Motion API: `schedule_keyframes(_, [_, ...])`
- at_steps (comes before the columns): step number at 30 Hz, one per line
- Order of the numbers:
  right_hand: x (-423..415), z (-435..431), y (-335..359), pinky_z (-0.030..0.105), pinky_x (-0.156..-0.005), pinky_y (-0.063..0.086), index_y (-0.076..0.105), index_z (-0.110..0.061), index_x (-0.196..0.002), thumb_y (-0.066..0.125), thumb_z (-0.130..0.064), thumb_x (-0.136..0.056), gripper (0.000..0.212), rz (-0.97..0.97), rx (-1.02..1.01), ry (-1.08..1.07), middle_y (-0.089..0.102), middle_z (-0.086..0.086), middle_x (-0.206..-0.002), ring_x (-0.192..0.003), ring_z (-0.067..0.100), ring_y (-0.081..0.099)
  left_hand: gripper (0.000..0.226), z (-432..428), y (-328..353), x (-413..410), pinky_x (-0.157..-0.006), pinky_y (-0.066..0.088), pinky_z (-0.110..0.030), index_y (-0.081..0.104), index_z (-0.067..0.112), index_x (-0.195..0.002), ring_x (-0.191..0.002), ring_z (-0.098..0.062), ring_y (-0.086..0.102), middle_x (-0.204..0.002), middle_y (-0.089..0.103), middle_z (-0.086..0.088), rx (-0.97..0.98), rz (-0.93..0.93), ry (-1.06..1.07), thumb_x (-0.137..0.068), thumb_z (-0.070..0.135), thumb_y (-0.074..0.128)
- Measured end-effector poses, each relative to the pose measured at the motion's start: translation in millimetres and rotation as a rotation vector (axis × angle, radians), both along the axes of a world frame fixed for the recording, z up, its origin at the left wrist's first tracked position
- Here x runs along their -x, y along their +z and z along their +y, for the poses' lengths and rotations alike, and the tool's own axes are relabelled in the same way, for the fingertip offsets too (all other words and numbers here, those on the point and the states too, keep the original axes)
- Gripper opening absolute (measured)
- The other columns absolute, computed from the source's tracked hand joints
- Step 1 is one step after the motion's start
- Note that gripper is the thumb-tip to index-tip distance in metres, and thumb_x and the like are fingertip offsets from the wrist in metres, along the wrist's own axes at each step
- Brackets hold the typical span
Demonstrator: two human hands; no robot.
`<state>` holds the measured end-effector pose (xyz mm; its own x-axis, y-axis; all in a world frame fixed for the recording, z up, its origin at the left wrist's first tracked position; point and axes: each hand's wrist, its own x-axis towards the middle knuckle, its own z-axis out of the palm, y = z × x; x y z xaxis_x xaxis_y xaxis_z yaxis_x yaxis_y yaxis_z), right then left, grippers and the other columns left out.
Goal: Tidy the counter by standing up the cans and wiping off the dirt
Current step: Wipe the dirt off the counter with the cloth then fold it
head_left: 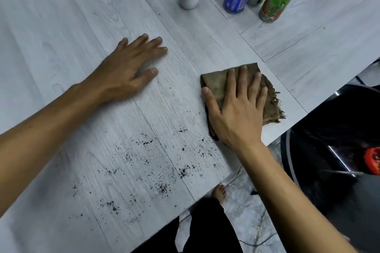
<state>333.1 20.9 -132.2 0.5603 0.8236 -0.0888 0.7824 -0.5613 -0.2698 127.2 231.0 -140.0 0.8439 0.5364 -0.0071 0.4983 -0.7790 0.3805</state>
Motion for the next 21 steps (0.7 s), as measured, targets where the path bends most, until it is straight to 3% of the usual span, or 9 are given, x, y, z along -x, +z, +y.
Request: schedule_keyframes(21, [75.0, 14.0, -2.1, 0.059, -0.124, -0.003, 0.026, -0.032, -0.162, 0.022, -0.068, -0.103, 0.070, -0.001, -0.077, 0.253, 0.012, 0.004, -0.173, -0.158, 0.034, -0.009, 0.056, -4.7, -1.3, 9.5, -0.128, 0.004, -0.041, 0.031, 0.037, -0.160, -0.159, -0.007, 0.006, -0.171, 0.017, 0.015, -0.012, -0.041, -0.024, -0.105, 0.048, 0.035])
